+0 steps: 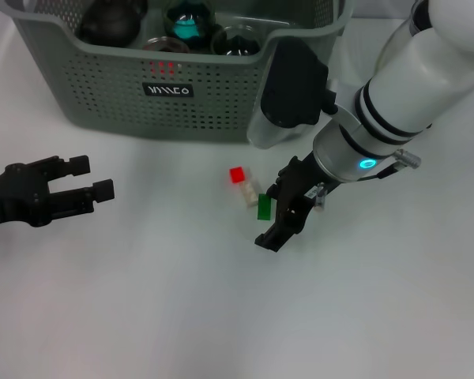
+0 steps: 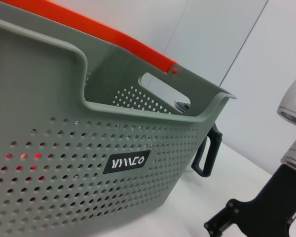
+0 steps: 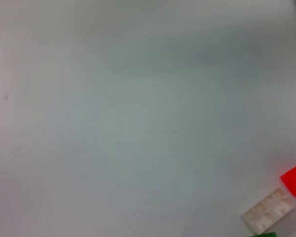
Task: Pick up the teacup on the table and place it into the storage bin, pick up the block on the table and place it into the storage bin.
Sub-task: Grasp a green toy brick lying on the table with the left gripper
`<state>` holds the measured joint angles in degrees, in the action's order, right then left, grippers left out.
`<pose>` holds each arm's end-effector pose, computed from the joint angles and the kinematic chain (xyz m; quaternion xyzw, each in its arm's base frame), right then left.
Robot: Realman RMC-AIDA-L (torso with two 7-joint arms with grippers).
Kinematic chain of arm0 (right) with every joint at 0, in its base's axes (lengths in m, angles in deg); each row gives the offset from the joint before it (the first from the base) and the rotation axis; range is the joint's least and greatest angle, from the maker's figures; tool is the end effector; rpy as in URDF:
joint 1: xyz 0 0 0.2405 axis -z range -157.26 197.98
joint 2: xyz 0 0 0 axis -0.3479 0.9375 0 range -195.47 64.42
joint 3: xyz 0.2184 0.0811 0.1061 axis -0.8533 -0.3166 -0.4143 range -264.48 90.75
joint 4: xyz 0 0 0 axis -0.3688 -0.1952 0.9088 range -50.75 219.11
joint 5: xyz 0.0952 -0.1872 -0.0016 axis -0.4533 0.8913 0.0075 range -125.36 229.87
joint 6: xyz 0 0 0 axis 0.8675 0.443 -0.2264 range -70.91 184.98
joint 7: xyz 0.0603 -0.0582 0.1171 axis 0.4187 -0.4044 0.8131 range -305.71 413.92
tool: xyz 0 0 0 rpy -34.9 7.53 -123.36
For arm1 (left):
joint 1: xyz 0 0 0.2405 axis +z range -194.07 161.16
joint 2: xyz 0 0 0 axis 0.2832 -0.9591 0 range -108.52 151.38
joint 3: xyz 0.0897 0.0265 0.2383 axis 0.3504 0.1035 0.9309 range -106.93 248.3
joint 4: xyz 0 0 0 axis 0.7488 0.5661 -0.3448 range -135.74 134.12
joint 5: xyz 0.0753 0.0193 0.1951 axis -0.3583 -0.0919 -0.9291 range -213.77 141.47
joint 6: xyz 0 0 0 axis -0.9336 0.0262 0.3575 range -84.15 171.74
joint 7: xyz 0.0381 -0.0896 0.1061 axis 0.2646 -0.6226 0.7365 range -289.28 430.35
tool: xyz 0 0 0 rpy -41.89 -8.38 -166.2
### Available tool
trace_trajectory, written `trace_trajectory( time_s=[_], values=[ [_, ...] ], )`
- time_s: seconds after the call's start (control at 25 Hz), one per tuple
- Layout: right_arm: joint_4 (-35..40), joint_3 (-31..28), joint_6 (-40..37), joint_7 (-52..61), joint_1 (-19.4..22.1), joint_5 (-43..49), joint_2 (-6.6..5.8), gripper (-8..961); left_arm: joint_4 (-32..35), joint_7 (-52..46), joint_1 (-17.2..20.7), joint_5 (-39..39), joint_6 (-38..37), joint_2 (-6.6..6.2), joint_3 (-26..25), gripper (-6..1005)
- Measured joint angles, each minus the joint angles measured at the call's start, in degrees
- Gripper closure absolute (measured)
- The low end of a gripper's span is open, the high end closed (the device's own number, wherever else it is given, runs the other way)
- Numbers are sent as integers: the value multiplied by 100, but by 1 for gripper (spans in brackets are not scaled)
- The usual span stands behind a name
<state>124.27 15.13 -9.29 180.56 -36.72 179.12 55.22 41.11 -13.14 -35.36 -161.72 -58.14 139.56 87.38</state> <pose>0.1304 0.3626 -0.1298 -0.9762 0.0976 -0.1917 0.0268 -0.3407 0.2509 0.0520 -0.8728 -0.3600 -0.2745 0.1824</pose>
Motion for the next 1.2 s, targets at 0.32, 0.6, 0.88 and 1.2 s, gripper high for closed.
trace_trajectory(
  time_s=[0.32, 0.6, 0.88, 1.2],
  values=[
    [23, -16, 177, -82, -13, 9, 7, 38, -29, 0, -1, -11, 36, 0, 0, 173],
    [49, 190, 418, -183, 49, -97, 35, 38, -35, 0, 3, -21, 54, 0, 0, 173],
    [19, 211, 453, -182, 55, -101, 37, 38, -44, 0, 1, -29, 64, 0, 0, 173],
    [28, 210, 183, -178, 64, -101, 37, 38, -46, 0, 1, -24, 65, 0, 0, 173]
  ],
)
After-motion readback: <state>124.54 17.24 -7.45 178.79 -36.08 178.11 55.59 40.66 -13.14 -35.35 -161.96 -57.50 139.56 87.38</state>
